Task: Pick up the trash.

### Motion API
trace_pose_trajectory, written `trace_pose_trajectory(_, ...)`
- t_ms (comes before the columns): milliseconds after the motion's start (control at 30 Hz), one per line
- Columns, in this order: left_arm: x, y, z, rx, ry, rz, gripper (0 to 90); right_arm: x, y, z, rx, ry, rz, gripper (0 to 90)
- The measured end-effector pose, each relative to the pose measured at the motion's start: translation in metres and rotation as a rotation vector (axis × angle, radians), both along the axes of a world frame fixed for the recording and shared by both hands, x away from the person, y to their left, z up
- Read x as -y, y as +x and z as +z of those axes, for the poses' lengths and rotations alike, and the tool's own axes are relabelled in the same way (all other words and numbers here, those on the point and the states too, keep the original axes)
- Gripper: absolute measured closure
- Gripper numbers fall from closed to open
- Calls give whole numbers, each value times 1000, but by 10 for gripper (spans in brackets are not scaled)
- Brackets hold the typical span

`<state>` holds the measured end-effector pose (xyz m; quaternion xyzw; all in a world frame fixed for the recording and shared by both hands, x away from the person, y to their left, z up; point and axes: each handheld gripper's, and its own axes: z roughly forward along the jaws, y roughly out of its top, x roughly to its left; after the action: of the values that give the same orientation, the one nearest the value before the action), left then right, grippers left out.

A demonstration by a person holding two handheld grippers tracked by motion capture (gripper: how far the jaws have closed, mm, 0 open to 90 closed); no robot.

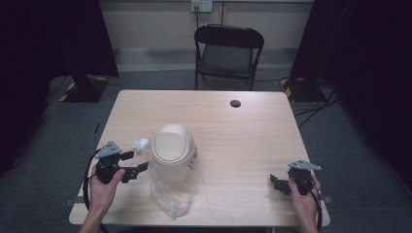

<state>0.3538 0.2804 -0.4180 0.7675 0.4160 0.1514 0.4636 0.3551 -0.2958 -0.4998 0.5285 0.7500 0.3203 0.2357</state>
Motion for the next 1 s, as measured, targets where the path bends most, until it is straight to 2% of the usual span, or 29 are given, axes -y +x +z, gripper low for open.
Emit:
trace_pose_trajectory(33, 2, 1, 3, 3, -12, -6, 218, 0, 0, 0, 0, 0, 0, 94)
trace_pose_trajectory(133, 7, 4, 13, 22, -11, -21, 215, 0, 0, 0, 0, 0, 0, 93)
trace_pose_trajectory(167, 9, 6, 20, 30, -30, -27, 212, 0, 0, 0, 0, 0, 0, 93)
trace_pose_trajectory(200, 9, 6, 20, 30, -30, -27, 213, 0, 0, 0, 0, 0, 0, 93)
trace_pose_trajectory(233, 10, 7, 26, 36, -38, -33, 210, 0, 0, 0, 0, -1, 1, 93)
trace_pose_trajectory(267, 11, 8, 29, 44, -29, -35, 206, 0, 0, 0, 0, 0, 0, 93)
trace_pose_trajectory(333, 13, 9, 34, 56, -43, -38, 197, 0, 0, 0, 0, 0, 0, 94)
trace_pose_trajectory(400, 17, 10, 38, 65, -35, -34, 188, 0, 0, 0, 0, 0, 0, 93)
trace_pose_trajectory(500, 22, 12, 39, 64, -19, -44, 164, 0, 0, 0, 0, -1, 1, 93)
trace_pose_trajectory(633, 30, 18, 40, 49, -28, -71, 163, 0, 0, 0, 0, 0, 0, 94)
trace_pose_trajectory(667, 32, 22, 40, 42, -43, -76, 163, 0, 0, 0, 0, 0, 0, 93)
trace_pose_trajectory(767, 32, 26, 38, 28, -51, -76, 163, 0, 0, 0, 0, -1, 1, 93)
trace_pose_trajectory(800, 31, 31, 36, 6, -84, -89, 163, 0, 0, 0, 0, 0, 0, 93)
trace_pose_trajectory(867, 31, 33, 35, 1, -95, -89, 164, 0, 0, 0, 0, 0, 0, 94)
trace_pose_trajectory(933, 32, 35, 33, 9, -69, -72, 163, 0, 0, 0, 0, -1, 1, 93)
trace_pose_trajectory(1000, 33, 38, 31, -4, -70, -74, 163, 0, 0, 0, 0, -1, 1, 93)
